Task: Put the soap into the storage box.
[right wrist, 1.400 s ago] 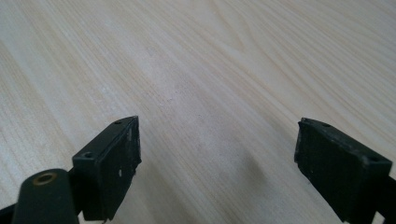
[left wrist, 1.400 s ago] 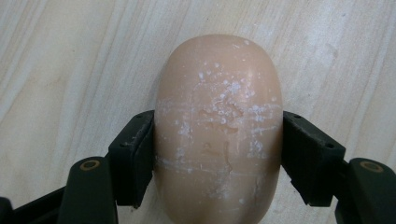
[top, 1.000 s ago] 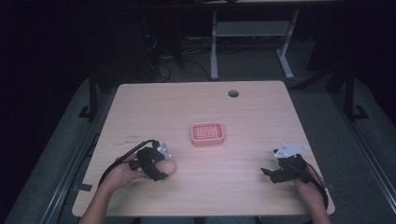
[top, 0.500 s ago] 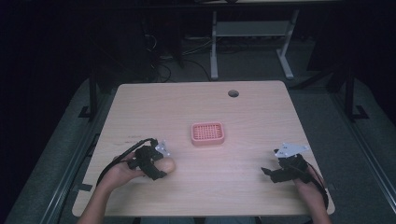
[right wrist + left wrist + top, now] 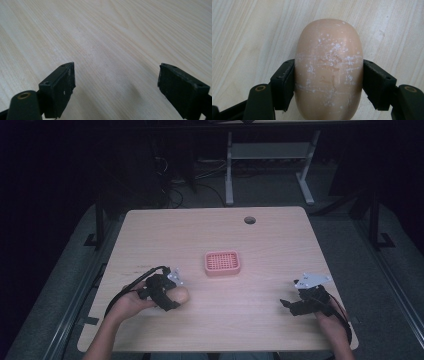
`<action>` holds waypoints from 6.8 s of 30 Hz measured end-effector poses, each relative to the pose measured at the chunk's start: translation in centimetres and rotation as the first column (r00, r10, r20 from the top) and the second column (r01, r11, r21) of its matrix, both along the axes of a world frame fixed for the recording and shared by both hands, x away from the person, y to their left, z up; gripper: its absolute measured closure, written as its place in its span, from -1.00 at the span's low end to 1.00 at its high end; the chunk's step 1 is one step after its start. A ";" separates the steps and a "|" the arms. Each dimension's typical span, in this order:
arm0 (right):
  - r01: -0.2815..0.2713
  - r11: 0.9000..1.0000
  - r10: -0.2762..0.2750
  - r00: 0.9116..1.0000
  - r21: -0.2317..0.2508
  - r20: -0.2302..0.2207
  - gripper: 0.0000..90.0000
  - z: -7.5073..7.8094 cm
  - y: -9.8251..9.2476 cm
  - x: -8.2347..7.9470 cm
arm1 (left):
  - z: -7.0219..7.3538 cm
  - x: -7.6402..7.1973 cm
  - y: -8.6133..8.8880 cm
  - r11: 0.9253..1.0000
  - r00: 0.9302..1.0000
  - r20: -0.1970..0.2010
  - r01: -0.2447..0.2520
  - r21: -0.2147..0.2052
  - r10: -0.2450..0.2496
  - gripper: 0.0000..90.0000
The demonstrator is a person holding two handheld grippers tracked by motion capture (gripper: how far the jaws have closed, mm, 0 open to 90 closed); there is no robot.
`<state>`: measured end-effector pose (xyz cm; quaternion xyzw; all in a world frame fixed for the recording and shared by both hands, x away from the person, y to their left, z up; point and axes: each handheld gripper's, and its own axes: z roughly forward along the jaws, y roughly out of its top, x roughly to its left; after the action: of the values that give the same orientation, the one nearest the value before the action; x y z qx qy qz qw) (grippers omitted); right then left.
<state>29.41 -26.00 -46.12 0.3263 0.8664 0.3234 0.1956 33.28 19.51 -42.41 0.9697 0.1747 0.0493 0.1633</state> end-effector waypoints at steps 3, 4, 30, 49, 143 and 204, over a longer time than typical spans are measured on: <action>-0.001 1.000 0.001 1.000 0.001 0.002 -0.69 0.0 0.0 0.0 | 0.0 0.0 0.0 1.000 1.000 -0.003 0.001 0.000 -0.001 -0.29; -0.001 1.000 0.001 1.000 0.001 0.002 -0.69 0.0 0.0 0.0 | 0.0 0.0 0.0 1.000 1.000 -0.004 -0.001 -0.001 0.001 -0.29; 0.003 1.000 -0.003 1.000 0.006 -0.001 -0.69 0.1 0.1 -0.1 | 1.7 1.6 -1.1 1.000 1.000 -0.005 0.008 -0.019 -0.008 -0.29; -0.001 1.000 0.001 1.000 0.003 0.009 -0.69 0.2 0.0 -0.2 | 2.5 3.2 -2.9 0.999 0.999 -0.016 0.032 -0.004 -0.032 -0.29; 0.016 0.998 -0.018 0.999 0.063 0.028 -0.69 0.6 -0.8 -0.3 | 3.7 12.8 -14.4 0.993 0.993 -0.012 0.115 0.027 -0.115 -0.29; 0.028 0.996 -0.030 0.999 0.083 0.014 -0.69 0.6 -0.8 -0.5 | 0.7 14.5 -15.2 0.995 0.997 -0.044 0.073 0.065 -0.070 -0.30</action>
<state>28.96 -26.77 -45.53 0.3442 0.8458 0.3588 0.1934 47.80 4.31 -41.75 0.9811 0.1415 0.0289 0.1291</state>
